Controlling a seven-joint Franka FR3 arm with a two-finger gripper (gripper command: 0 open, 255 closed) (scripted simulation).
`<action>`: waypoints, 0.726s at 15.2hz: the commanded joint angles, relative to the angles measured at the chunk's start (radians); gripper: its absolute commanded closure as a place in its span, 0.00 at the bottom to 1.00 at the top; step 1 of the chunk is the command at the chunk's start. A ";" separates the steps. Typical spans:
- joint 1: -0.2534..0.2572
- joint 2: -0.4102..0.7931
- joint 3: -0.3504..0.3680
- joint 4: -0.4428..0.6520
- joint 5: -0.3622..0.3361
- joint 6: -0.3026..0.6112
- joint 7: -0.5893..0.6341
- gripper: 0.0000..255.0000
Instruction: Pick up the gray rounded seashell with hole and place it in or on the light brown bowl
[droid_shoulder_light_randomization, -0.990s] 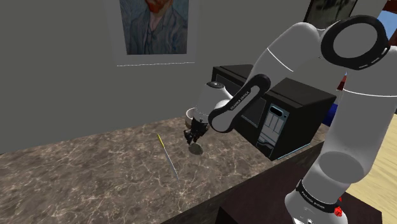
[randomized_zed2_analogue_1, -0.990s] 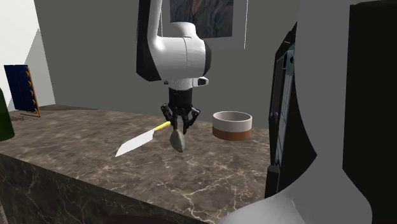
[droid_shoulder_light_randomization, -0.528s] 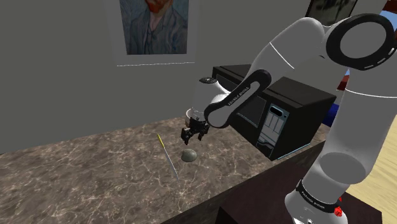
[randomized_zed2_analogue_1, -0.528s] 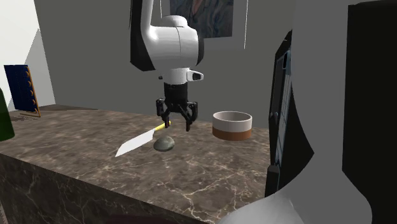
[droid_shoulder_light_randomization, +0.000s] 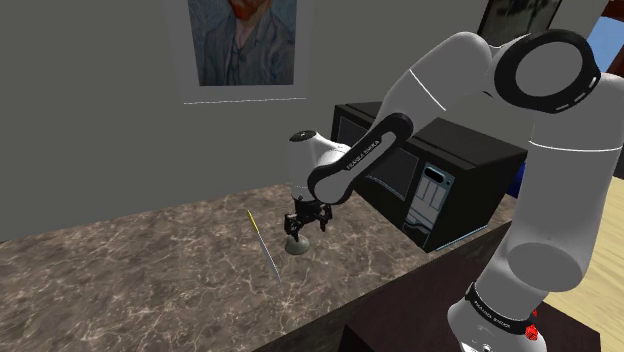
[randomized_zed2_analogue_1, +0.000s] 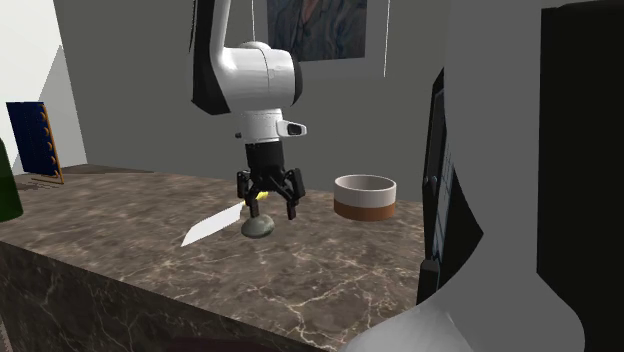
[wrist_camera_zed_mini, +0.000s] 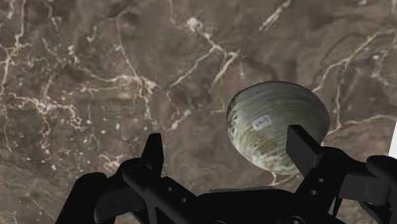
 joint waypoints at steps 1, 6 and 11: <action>0.003 0.022 -0.007 -0.004 -0.014 0.019 0.010 0.00; 0.003 0.028 -0.009 -0.005 -0.018 0.026 0.013 0.00; 0.007 0.045 -0.011 0.011 -0.025 0.025 0.018 1.00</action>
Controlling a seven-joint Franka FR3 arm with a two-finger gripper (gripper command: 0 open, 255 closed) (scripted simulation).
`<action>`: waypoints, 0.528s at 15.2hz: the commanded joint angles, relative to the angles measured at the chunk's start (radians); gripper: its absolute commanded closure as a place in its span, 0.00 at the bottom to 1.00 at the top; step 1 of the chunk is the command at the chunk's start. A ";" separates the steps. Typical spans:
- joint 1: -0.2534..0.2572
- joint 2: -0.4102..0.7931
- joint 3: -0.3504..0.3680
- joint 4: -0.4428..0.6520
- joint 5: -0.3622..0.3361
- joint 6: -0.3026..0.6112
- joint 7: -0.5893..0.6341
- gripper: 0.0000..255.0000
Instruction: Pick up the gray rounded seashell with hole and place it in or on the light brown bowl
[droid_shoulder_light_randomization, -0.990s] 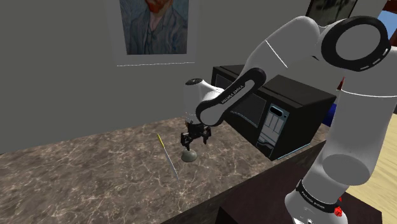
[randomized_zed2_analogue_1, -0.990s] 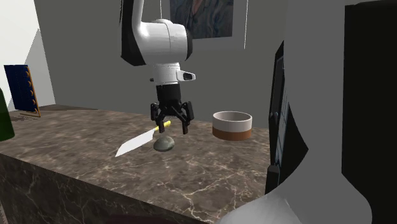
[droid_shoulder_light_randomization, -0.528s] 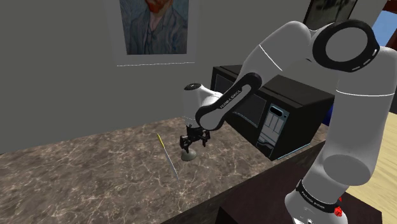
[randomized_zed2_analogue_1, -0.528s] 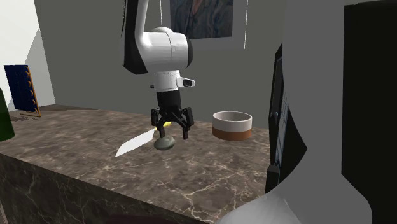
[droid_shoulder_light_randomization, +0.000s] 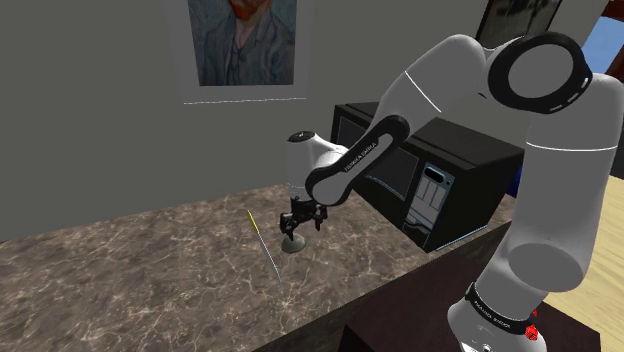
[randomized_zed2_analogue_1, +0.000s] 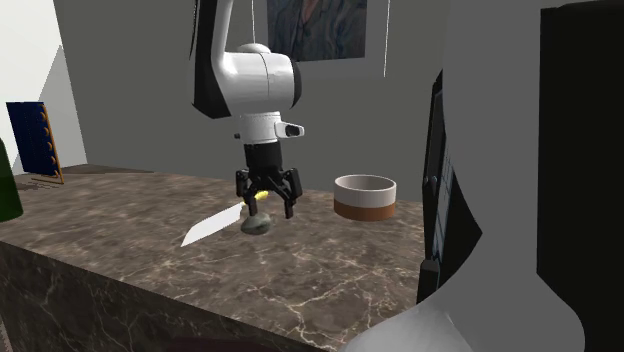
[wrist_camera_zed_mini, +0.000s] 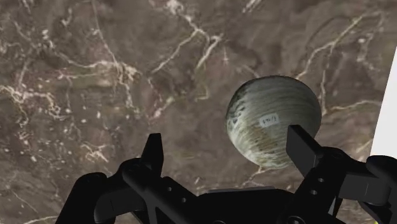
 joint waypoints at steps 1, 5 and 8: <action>-0.001 0.019 -0.005 -0.012 -0.003 -0.017 0.002 1.00; 0.004 0.035 -0.011 -0.027 -0.017 0.011 0.016 1.00; -0.003 0.002 -0.005 -0.026 0.005 -0.018 -0.005 1.00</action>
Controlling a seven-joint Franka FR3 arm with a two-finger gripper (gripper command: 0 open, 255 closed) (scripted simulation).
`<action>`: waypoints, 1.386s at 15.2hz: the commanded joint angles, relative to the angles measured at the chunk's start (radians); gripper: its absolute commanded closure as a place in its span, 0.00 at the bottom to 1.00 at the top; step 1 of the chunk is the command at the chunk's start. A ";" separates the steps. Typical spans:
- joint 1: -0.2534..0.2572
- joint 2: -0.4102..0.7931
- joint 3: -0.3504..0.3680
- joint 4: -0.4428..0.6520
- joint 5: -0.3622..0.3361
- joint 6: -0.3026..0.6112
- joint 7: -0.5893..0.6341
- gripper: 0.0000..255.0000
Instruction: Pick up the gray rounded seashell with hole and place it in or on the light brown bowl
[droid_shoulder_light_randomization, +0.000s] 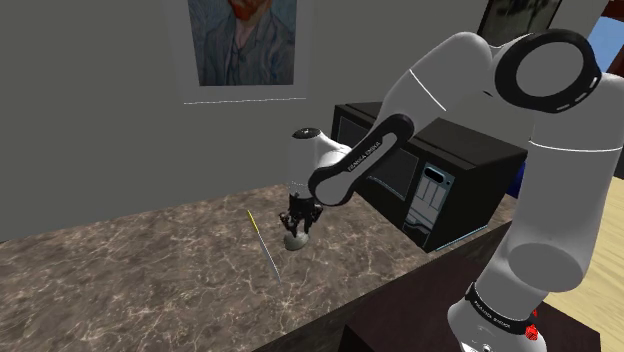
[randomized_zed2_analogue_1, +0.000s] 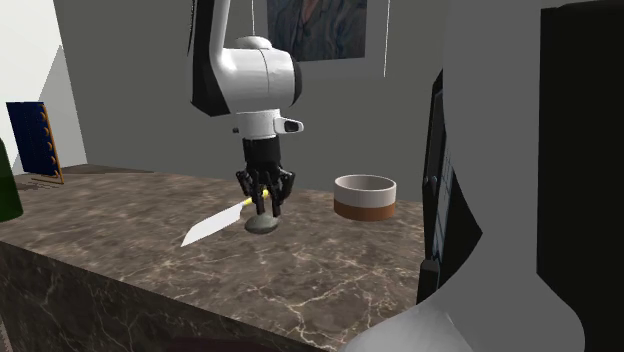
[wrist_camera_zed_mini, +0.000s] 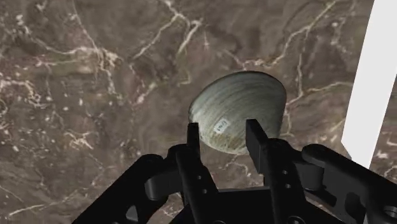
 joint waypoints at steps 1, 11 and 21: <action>-0.002 0.018 -0.004 0.000 0.007 -0.112 -0.011 1.00; 0.311 -0.015 -0.120 -0.001 -0.419 -0.133 0.972 0.00; 0.339 0.081 -0.167 0.026 -0.536 -0.097 1.124 0.00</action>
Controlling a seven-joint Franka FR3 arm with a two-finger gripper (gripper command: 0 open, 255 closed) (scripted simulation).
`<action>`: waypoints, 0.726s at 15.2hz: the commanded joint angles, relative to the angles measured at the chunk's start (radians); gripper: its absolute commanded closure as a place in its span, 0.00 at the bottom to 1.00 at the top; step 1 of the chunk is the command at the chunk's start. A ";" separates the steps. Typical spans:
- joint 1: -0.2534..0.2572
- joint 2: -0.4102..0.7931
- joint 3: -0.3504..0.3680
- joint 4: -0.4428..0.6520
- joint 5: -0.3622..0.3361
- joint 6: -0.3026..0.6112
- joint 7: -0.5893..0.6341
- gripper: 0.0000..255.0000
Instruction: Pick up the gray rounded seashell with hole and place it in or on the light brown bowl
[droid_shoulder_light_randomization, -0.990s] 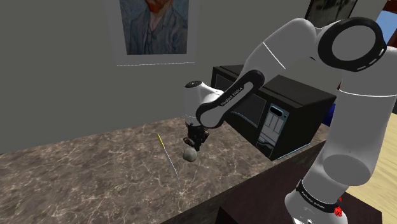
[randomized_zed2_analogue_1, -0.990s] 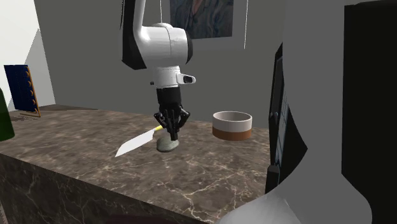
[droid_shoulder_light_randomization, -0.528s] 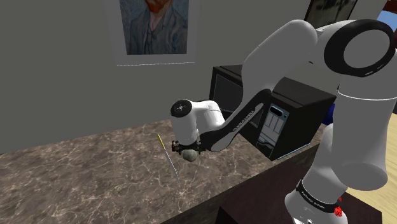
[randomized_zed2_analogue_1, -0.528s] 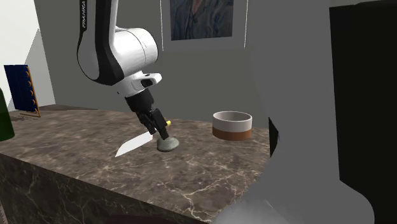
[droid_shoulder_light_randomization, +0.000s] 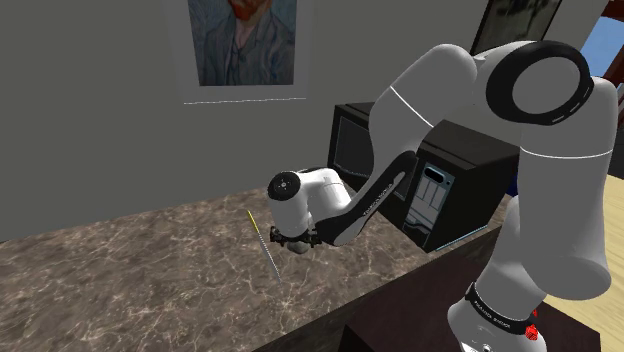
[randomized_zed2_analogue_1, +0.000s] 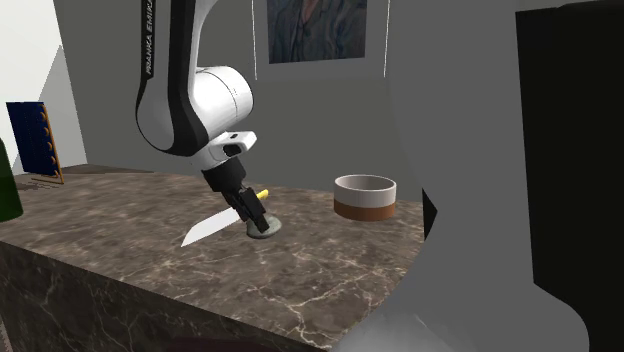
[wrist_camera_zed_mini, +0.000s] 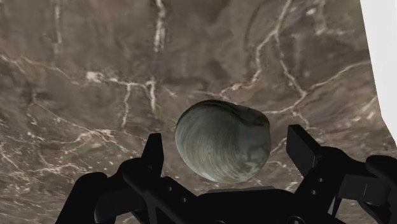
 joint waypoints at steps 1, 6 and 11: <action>0.000 0.005 -0.002 0.001 -0.005 0.004 0.003 0.00; 0.000 0.005 -0.002 0.001 -0.005 0.004 0.003 0.00; 0.000 0.005 -0.002 0.002 -0.005 0.004 0.003 1.00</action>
